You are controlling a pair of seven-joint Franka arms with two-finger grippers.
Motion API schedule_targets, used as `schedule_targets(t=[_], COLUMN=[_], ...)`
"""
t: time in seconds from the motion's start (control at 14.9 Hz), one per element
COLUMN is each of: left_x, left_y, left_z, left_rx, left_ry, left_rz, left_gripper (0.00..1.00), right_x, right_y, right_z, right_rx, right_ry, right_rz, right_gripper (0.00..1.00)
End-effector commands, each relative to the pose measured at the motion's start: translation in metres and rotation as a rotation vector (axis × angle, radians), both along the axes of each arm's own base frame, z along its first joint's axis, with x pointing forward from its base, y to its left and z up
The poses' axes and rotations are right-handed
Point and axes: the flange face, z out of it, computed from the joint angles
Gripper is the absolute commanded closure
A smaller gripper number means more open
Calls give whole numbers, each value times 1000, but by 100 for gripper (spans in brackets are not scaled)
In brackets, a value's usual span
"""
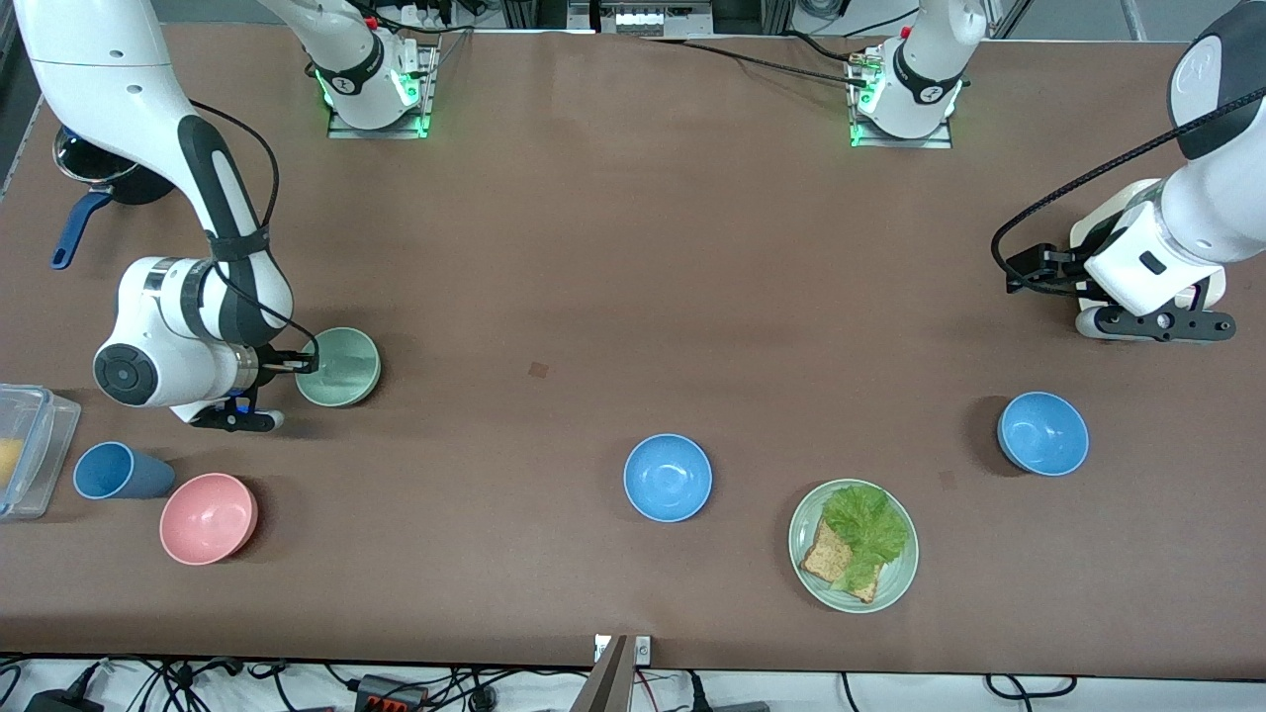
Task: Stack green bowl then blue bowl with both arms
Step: 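Carry the green bowl with the right gripper while the left gripper reaches the blue bowl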
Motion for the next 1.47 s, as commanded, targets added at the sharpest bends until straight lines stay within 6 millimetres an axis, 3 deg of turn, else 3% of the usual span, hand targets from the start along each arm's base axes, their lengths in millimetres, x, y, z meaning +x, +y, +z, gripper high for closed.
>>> schedule_targets(t=[0.0, 0.07, 0.2, 0.34, 0.54, 0.74, 0.87, 0.94, 1.07, 1.14, 1.41], left_x=[-3, -3, -2, -2, 0, 10, 12, 15, 22, 22, 15], left_y=[2, 2, 3, 3, 3, 24, 59, 68, 106, 114, 139], left_z=[7, 6, 5, 5, -3, -15, -19, -40, -75, -99, -190], left_rx=[-8, -8, -10, -10, -7, -9, -8, -9, 2, 8, 8], left_ry=[2, 2, 2, 3, 15, 6, 7, 38, 8, -20, -99], left_rz=[-5, -5, -11, -14, 1, 23, 81, 95, 150, 149, 130], left_gripper=[0, 0, 0, 0, 0, 0, 0, 0, 0, 0, 0], right_x=[-3, -2, 1, 8, 5, -25, -48, -59, -73, -80, -99], right_y=[12, 20, 34, 76, 166, 279, 347, 378, 420, 438, 475], right_z=[-2, 2, 14, 32, 65, 77, 76, 68, 55, 48, 20], right_rx=[-1, 8, 21, 67, 133, 115, 123, 150, 170, 155, 150], right_ry=[12, 7, 15, 9, 2, -16, -27, -22, -16, -21, -49], right_rz=[-25, -13, 8, 62, 122, 116, 141, 108, 53, 44, -36], right_gripper=[87, 100, 100, 100, 100, 100, 100, 100, 100, 100, 100])
